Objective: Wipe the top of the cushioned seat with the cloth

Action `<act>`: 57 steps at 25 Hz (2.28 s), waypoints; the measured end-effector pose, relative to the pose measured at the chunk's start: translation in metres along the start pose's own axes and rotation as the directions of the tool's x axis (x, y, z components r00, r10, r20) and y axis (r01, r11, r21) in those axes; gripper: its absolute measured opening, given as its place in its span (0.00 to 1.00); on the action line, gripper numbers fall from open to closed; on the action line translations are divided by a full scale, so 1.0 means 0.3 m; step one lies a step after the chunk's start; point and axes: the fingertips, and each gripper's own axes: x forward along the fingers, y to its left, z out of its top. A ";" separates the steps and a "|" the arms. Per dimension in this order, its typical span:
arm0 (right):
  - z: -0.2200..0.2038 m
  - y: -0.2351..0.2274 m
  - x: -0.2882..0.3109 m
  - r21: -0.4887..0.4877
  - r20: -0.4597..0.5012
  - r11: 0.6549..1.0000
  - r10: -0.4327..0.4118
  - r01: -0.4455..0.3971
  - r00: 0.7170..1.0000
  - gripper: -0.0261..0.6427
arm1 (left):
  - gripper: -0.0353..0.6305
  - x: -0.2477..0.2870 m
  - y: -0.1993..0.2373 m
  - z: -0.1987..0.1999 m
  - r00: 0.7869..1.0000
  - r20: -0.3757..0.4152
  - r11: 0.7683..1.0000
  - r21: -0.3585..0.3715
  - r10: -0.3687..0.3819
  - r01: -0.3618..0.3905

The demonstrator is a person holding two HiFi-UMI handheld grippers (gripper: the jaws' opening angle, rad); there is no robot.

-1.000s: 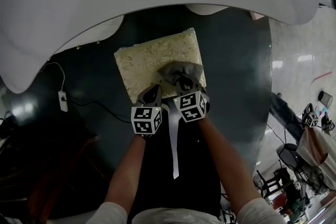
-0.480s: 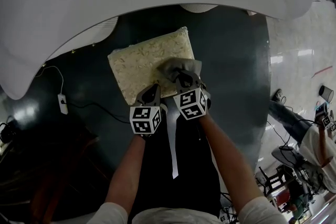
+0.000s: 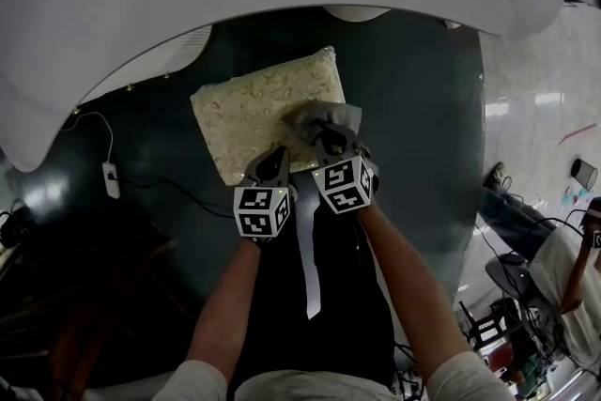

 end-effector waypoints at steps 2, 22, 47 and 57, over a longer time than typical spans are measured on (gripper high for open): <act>0.002 -0.003 0.001 -0.006 0.003 1.000 0.008 -0.008 1.000 0.06 | 0.07 0.001 0.004 0.006 1.000 0.004 1.000 -0.008 0.011 -0.011; -0.033 -0.126 -0.043 -0.026 -0.033 0.999 0.039 -0.040 0.999 0.06 | 0.07 -0.045 -0.083 0.033 0.989 0.072 0.983 -0.144 0.127 -0.116; -0.164 -0.016 -0.098 -0.021 -0.018 1.000 -0.009 0.009 1.000 0.06 | 0.07 -0.095 -0.066 -0.148 0.991 0.087 0.984 -0.155 0.097 -0.083; -0.212 0.024 -0.170 -0.008 -0.031 0.999 -0.042 0.041 0.999 0.06 | 0.07 -0.138 -0.107 -0.125 0.991 0.118 0.993 -0.110 0.056 -0.043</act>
